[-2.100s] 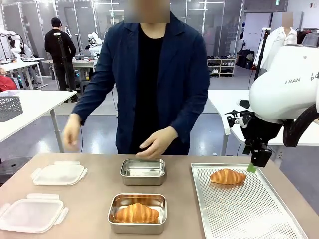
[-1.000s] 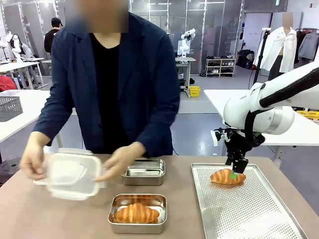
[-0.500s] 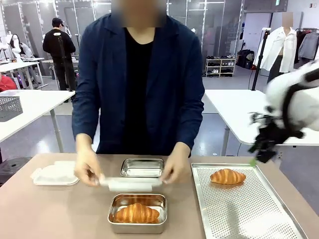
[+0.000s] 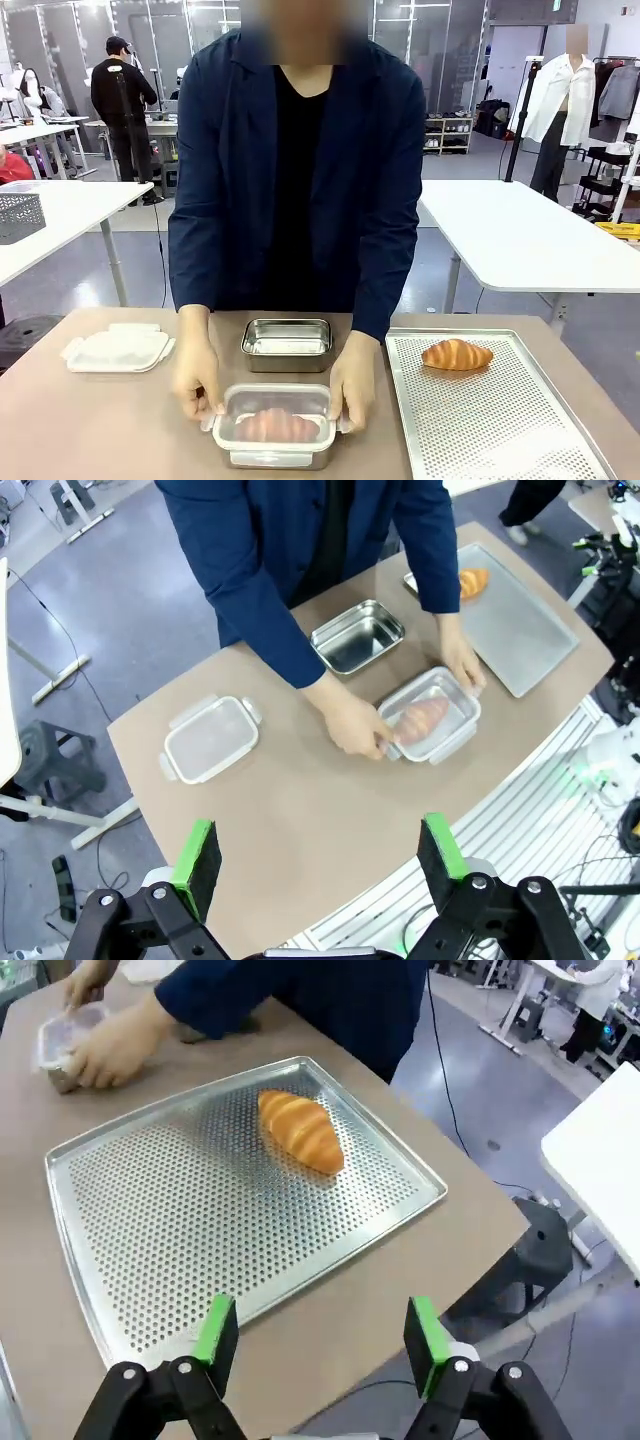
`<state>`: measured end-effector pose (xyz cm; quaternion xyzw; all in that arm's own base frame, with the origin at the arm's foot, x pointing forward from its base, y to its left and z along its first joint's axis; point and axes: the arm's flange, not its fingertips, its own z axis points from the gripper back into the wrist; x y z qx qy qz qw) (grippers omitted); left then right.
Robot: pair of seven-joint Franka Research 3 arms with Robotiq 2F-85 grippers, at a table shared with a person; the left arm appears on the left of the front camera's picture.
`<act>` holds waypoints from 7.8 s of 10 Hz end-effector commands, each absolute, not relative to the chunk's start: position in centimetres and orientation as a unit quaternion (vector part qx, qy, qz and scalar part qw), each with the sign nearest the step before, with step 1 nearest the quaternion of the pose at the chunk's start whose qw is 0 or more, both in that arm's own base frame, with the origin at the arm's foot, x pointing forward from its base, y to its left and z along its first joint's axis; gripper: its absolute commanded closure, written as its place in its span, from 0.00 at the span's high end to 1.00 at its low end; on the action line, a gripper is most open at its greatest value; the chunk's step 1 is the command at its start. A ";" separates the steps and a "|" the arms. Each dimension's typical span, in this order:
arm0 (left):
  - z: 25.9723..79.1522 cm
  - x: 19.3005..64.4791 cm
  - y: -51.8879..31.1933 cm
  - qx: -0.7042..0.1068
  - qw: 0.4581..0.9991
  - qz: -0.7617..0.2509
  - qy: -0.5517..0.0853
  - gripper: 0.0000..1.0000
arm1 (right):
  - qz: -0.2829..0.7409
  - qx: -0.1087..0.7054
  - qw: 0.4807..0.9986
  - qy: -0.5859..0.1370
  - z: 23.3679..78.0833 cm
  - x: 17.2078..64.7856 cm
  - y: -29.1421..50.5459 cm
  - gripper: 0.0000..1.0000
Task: Place the bread into the airtight container.
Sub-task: Pick up a Butter Roll and place it into an empty Airtight Container.
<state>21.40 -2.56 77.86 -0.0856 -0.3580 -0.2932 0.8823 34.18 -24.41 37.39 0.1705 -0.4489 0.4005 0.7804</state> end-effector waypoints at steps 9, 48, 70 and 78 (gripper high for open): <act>77.9 21.4 -2.5 -0.085 0.881 -0.301 -0.356 1.00 | 0.390 0.175 0.792 -0.436 34.1 32.8 -22.7 0.84; 77.9 21.4 -2.5 -0.085 0.881 -0.301 -0.356 1.00 | 0.697 -0.019 0.709 -0.106 32.9 57.4 5.7 0.84; 77.9 21.4 -2.5 -0.085 0.881 -0.301 -0.356 1.00 | 0.668 -0.070 0.739 -0.047 45.1 56.2 34.8 0.17; 77.9 21.4 -2.5 -0.085 0.881 -0.301 -0.356 1.00 | 0.674 -0.024 0.737 -0.054 38.4 59.2 42.3 0.44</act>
